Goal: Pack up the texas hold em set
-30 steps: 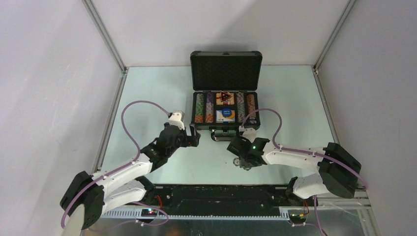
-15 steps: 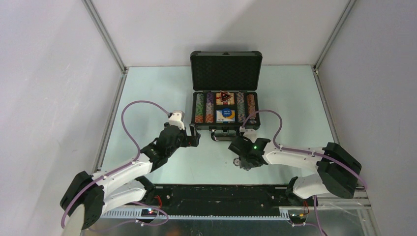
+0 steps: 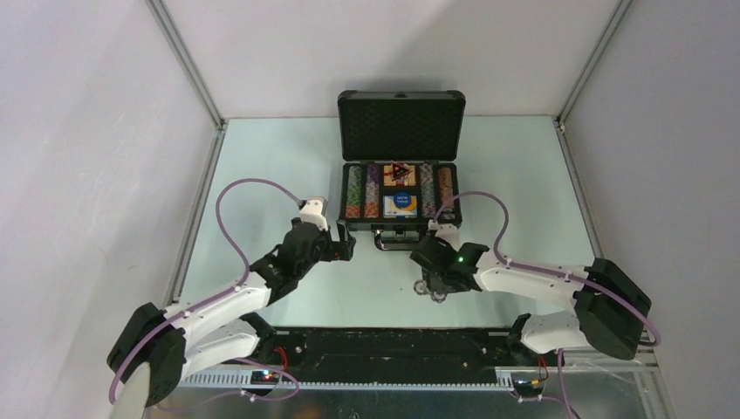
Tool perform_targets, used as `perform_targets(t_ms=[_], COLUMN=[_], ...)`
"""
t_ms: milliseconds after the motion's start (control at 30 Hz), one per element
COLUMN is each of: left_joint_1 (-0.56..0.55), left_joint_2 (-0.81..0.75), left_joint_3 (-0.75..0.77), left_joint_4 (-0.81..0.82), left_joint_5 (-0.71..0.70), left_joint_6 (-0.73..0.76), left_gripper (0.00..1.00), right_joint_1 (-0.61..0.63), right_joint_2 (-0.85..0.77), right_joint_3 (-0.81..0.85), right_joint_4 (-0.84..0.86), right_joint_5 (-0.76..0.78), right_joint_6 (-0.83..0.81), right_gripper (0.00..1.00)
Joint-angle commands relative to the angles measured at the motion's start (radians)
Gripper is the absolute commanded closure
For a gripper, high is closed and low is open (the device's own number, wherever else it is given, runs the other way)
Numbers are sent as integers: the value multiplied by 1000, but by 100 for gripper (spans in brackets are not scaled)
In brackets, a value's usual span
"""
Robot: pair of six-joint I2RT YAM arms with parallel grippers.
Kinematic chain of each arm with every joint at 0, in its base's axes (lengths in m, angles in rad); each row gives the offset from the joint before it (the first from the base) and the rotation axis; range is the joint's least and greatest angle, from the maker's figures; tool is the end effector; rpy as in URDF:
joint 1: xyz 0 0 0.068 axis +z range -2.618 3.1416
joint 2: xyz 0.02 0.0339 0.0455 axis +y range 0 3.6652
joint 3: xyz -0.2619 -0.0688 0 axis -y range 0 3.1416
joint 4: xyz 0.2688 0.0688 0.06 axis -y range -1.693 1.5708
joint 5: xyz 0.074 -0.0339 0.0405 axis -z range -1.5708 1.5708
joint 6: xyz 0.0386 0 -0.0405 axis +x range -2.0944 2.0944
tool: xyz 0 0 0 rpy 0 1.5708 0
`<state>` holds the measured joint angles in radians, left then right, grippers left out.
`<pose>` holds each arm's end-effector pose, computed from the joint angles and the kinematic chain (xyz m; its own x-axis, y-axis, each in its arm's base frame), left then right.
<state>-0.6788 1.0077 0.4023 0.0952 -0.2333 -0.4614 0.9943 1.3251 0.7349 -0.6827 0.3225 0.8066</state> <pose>0.1867 -0.1392 0.1769 -0.5424 -0.1190 -0.8317 0.2371 0.9280 -0.2874 0.1441 0.1991 0.1621 -0.8980 -0.1250 -0.4218 -0.1389 0.9903 0.0022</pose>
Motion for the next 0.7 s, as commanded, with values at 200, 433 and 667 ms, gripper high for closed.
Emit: perform_targets(t_ms=[200,433,667], left_joint_1=[-8,-7,-7], left_joint_2=[2,7,6], left_joint_3=[46,49,48], left_joint_4=[28,29,29], left_joint_5=[-19,-20,-21], left_joint_6=[24,24,25], left_gripper=[2,2,2], right_joint_1=[-13,-13,-11], right_joint_2=[78,188,238], right_joint_3=[119,162,166], right_joint_4=[87,149,160], right_joint_5=[-46,-99,-101], right_joint_6=[-145,-178,-182], right_gripper=[41,41,42])
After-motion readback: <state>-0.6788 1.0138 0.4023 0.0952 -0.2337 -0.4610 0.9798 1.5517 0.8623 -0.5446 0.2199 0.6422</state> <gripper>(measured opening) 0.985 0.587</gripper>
